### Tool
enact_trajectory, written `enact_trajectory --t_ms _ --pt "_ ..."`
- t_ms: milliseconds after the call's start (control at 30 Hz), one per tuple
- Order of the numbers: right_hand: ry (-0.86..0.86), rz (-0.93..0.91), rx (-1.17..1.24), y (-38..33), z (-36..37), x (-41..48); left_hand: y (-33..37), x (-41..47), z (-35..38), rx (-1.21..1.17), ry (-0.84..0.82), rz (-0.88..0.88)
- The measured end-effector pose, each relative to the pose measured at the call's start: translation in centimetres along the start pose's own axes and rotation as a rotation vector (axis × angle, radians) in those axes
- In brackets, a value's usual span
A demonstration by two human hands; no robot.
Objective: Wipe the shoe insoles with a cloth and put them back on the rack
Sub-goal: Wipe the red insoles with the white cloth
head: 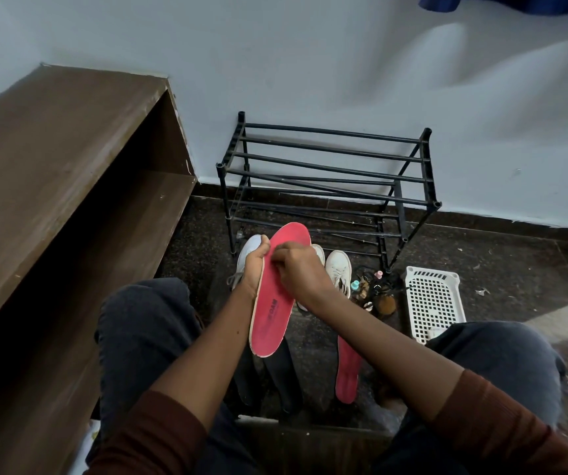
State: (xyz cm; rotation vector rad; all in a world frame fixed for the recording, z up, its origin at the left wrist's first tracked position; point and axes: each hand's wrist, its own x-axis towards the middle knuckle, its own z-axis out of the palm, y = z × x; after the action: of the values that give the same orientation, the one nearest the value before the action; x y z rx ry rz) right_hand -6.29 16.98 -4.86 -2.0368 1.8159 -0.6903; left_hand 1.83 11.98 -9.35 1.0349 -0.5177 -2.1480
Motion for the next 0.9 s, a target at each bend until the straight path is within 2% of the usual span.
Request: enact_trajectory --t_ms 67,167,333,433,667,800,900 --pt "0.025 -0.021 0.058 -0.4 -0.3 -0.3 0.0 0.0 -0.2 -0.042 0.012 -0.019" --pt "0.085 0.074 0.115 0.2 -1.1 0.5 0.0 -0.1 0.0 -0.051 -0.024 -0.034" --pt "0.204 0.207 0.126 2.3 -2.5 2.8 0.3 -0.3 0.4 0.053 -0.067 -0.073" --pt "0.262 0.213 0.169 3.1 -2.8 3.1 0.3 -0.6 0.2 0.103 -0.083 -0.077" --pt "0.154 0.080 0.270 1.5 -0.2 0.9 0.2 0.8 0.5 0.006 -0.031 -0.060" --pt "0.047 0.088 0.332 1.6 -0.2 0.9 -0.1 0.8 0.1 0.016 -0.044 -0.090" --pt "0.037 0.081 0.288 1.9 -0.8 1.3 -0.1 0.7 0.1 0.027 -0.059 -0.091"
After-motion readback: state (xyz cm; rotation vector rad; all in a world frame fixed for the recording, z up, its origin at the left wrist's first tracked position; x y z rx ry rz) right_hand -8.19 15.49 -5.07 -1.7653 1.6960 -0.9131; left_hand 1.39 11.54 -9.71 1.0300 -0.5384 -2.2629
